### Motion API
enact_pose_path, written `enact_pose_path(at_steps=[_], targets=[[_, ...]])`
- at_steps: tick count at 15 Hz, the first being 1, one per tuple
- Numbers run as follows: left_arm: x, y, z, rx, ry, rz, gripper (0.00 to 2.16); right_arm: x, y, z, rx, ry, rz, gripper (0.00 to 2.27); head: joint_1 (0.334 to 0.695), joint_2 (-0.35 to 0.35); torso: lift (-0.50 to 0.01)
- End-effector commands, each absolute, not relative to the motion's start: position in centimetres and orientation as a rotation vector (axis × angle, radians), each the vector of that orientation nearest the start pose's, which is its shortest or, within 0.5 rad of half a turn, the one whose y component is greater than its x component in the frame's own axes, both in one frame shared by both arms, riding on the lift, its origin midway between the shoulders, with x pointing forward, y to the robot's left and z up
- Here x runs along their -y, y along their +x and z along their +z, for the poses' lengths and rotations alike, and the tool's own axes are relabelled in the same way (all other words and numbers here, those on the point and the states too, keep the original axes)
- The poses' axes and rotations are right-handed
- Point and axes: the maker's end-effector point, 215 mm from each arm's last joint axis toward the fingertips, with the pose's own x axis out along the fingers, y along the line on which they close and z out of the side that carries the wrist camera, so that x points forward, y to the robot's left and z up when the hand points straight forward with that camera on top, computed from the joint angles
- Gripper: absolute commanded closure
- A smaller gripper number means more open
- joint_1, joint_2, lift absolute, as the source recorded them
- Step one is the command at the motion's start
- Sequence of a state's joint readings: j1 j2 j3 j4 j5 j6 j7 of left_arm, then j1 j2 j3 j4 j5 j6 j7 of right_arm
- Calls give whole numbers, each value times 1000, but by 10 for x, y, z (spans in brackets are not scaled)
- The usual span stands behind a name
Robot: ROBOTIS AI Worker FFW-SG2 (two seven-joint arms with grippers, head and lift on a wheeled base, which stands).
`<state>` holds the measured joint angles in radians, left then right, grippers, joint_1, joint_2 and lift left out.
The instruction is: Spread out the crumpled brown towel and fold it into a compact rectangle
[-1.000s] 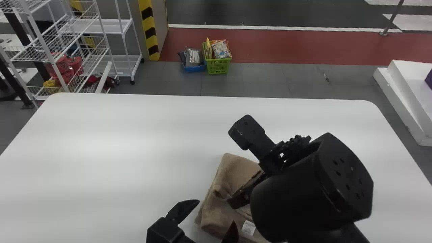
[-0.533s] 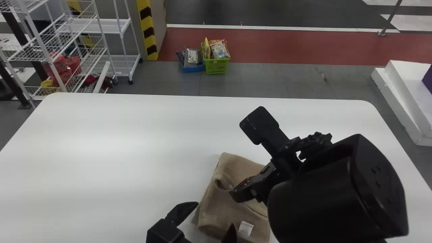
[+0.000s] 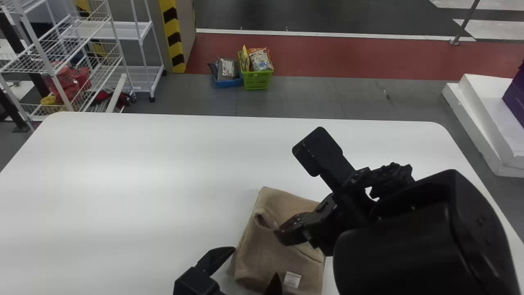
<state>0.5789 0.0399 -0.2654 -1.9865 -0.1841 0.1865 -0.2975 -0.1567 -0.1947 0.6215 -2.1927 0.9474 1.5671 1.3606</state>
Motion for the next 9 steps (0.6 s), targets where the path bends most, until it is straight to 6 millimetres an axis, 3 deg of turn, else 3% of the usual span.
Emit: enact_pose_path(at_steps=[1, 9], targets=[[-33, 355, -454, -345, 66, -553, 100, 50, 384, -373, -928, -316, 839, 1268, 695, -32, -127], [-32, 355, -460, -356, 70, -554, 100, 56, 373, -373, -922, -324, 840, 1268, 695, -35, -127]])
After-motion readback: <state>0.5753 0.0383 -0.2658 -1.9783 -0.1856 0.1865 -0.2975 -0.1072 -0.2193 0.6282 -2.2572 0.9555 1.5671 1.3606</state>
